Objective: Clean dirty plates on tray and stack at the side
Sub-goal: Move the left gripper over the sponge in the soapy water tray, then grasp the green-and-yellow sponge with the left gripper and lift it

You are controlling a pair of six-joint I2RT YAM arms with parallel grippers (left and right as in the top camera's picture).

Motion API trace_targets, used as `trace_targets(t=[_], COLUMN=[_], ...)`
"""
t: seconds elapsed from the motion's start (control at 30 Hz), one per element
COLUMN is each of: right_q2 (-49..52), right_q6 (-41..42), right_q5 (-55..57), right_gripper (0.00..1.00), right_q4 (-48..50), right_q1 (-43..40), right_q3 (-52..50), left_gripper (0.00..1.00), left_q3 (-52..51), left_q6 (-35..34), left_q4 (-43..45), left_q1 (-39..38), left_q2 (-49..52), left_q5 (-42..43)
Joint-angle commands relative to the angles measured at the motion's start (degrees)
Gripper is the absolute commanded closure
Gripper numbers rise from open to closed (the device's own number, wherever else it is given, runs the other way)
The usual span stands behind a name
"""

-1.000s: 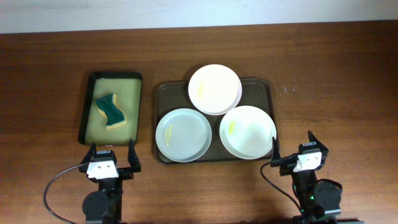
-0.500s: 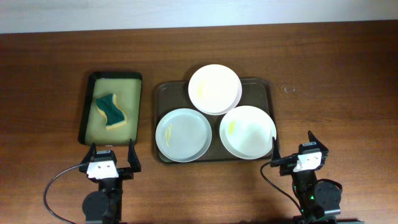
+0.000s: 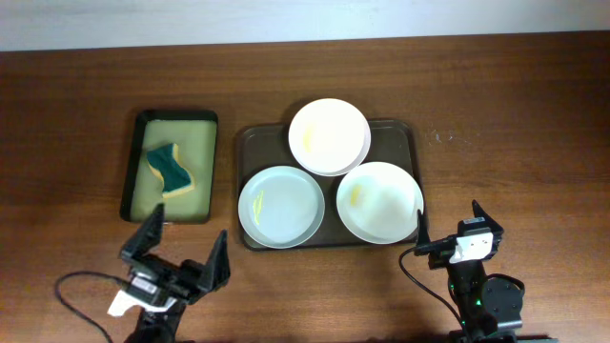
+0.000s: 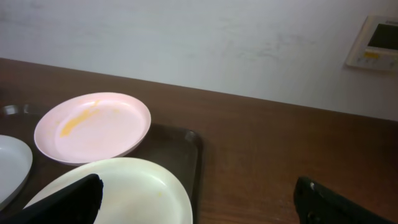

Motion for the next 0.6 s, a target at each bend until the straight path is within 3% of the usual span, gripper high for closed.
trace_targets(t=[0.0,0.07,0.2,0.33,0.4,0.5,0.57], right_q2=[-0.3,-0.3,-0.3,-0.3,-0.3,-0.3,-0.3], right_q6=[-0.4,-0.4,-0.4,-0.4,-0.4,-0.4,-0.4], right_q5=[0.3,0.3,0.3,0.3,0.3,0.3,0.3], right_gripper=[0.02,0.02,0.02,0.02,0.02,0.02,0.02], right_q4=[-0.2,-0.2,-0.2,-0.2,-0.2,-0.2,-0.2], right_q1=[0.3,0.3,0.3,0.3,0.3,0.3,0.3], right_q3=[-0.3,-0.3,-0.3,-0.3,-0.3,-0.3,-0.3], left_gripper=[0.01,0.01,0.01,0.0,0.01,0.01,0.01], left_q3=[9.0,18.8,41.9,68.5,79.8,81.9,81.9], left_q6=[8.6,16.9,18.9,22.2,22.2,20.3,5.7], left_q4=[-5.2,-15.6,-40.8,-72.1,-85.5,-86.4,-86.1], left_q1=[0.2,0.2,0.1,0.1,0.1,0.3,2.2], left_q2=[1.6,7.5,29.9,59.5,74.8,83.6,88.1], left_q5=[-3.7,-4.5,-16.0,-15.2,-7.7,-8.7,-19.8])
